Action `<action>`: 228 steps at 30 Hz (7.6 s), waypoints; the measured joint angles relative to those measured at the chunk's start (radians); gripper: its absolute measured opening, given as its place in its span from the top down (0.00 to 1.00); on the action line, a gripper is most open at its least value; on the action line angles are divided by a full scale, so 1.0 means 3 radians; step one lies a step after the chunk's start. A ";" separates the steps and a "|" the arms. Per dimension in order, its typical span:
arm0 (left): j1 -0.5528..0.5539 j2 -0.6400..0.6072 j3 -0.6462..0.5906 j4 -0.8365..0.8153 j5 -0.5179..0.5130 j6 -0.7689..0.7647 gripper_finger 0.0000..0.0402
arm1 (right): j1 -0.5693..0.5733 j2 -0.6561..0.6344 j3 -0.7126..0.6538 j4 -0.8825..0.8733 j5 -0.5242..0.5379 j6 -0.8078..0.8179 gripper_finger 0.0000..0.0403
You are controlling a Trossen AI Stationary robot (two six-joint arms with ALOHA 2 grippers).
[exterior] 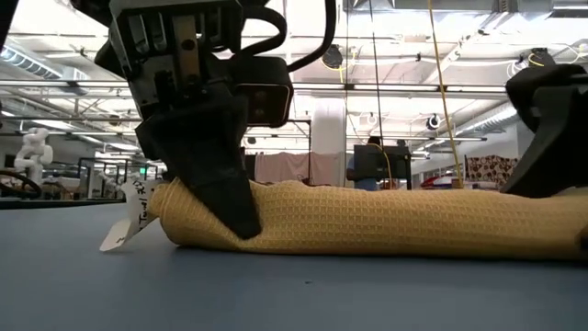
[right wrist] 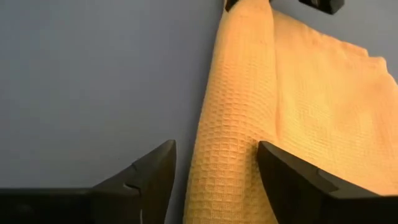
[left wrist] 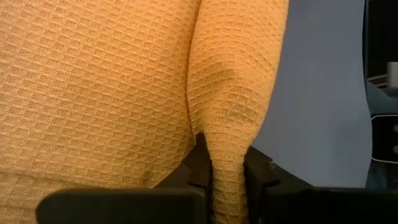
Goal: Roll towel
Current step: Roll the yellow towel
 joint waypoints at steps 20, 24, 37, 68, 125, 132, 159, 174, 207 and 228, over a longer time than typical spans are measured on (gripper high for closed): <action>-0.0034 0.0000 -0.0001 0.0019 -0.0192 0.0110 0.85 | -0.0542 -0.0023 0.0017 -0.0368 -0.0835 0.1083 0.61; -0.0093 -0.0060 -0.0007 0.0025 -0.0312 0.0233 0.70 | -0.0579 -0.0023 0.0015 -0.0380 -0.0907 0.1241 0.72; -0.0716 -0.0913 -0.0003 -0.0282 -0.2120 0.1092 0.33 | -0.0675 -0.0024 0.0014 -0.0362 -0.1139 0.1558 0.89; -0.0842 0.0136 -0.0004 0.0245 -0.2343 0.1312 0.46 | -0.0819 -0.0057 0.0009 -0.0285 -0.1507 0.1483 0.89; -0.0309 0.0070 -0.0006 0.0011 -0.1214 0.0608 0.87 | -0.0350 -0.0504 -0.0013 -0.0420 -0.0924 0.0453 0.54; -0.0051 -0.0100 -0.0022 0.0023 -0.0441 0.0454 0.87 | 0.0063 -0.0502 -0.0008 -0.0201 -0.0315 -0.0062 0.47; 0.0435 -0.0114 -0.0019 0.0045 0.0471 0.0262 0.87 | -0.0165 -0.0211 0.0001 -0.0592 -0.0085 -0.0159 0.47; 0.0340 -0.0114 -0.0017 0.0049 0.0432 0.0357 0.86 | -0.0768 -0.0252 0.0019 -0.0752 -0.1224 0.0572 0.95; -0.0971 -0.0240 -0.0015 0.0070 -0.2465 0.1662 0.35 | -0.1912 -0.0248 0.0006 -0.0481 -0.3560 0.0607 0.94; -0.0466 0.0059 -0.0003 -0.0084 -0.1810 0.1104 0.83 | -0.1689 -0.0303 0.0005 -0.0479 -0.3305 0.0428 0.86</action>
